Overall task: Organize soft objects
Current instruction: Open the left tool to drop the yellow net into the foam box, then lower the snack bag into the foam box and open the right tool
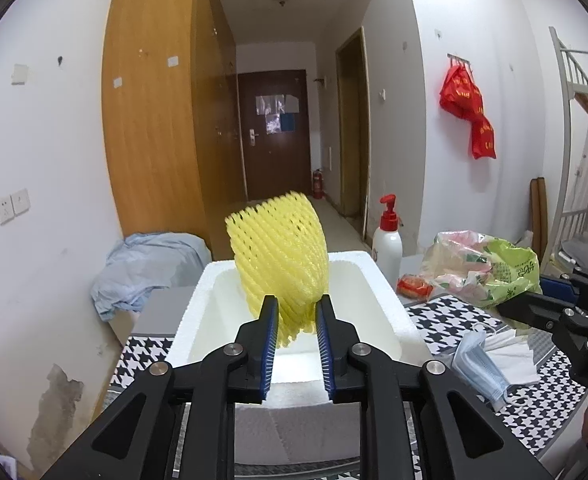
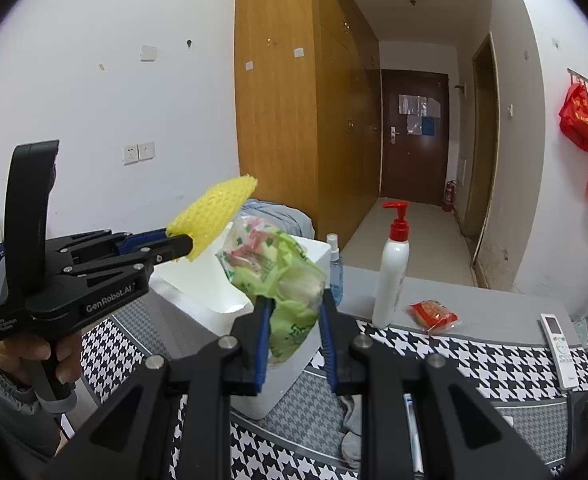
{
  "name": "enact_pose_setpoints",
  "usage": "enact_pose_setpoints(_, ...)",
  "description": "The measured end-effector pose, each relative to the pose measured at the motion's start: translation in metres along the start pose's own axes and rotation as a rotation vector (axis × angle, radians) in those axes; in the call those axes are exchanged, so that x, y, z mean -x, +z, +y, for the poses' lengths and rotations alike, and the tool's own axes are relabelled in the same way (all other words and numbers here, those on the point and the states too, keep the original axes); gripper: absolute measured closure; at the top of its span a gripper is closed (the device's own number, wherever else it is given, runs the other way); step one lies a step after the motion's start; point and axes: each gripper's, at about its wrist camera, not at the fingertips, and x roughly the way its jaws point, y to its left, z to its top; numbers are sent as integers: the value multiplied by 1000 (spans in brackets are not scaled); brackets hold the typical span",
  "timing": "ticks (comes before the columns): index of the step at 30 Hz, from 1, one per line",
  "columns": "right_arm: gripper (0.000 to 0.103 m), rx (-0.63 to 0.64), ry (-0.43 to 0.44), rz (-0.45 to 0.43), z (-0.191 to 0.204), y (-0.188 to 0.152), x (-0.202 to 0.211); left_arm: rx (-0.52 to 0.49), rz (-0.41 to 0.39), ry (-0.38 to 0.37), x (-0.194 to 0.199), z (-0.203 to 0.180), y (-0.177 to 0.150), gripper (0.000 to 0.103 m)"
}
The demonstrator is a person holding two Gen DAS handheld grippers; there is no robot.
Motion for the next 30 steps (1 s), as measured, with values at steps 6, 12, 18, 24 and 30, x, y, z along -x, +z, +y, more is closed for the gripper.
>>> enact_pose_setpoints(6, 76, 1, -7, -2, 1, 1, -1, 27, -43, 28, 8, 6, 0, 11)
enact_pose_setpoints(12, 76, 9, -9, 0, 2, 1, -4, 37, -67, 60, 13, 10, -1, 1)
enact_pose_setpoints(18, 76, 11, -1, 4, 3, 2, -7, 49, -76, 77, 18, 14, -1, 1)
enact_pose_setpoints(24, 76, 20, 4, 8, 6, 6, -11, 68, -84, 110, 24, 24, -4, 1)
enact_pose_setpoints(30, 76, 30, 13, 21, 12, 11, -20, 66, -109, 119, 34, 31, -7, 1)
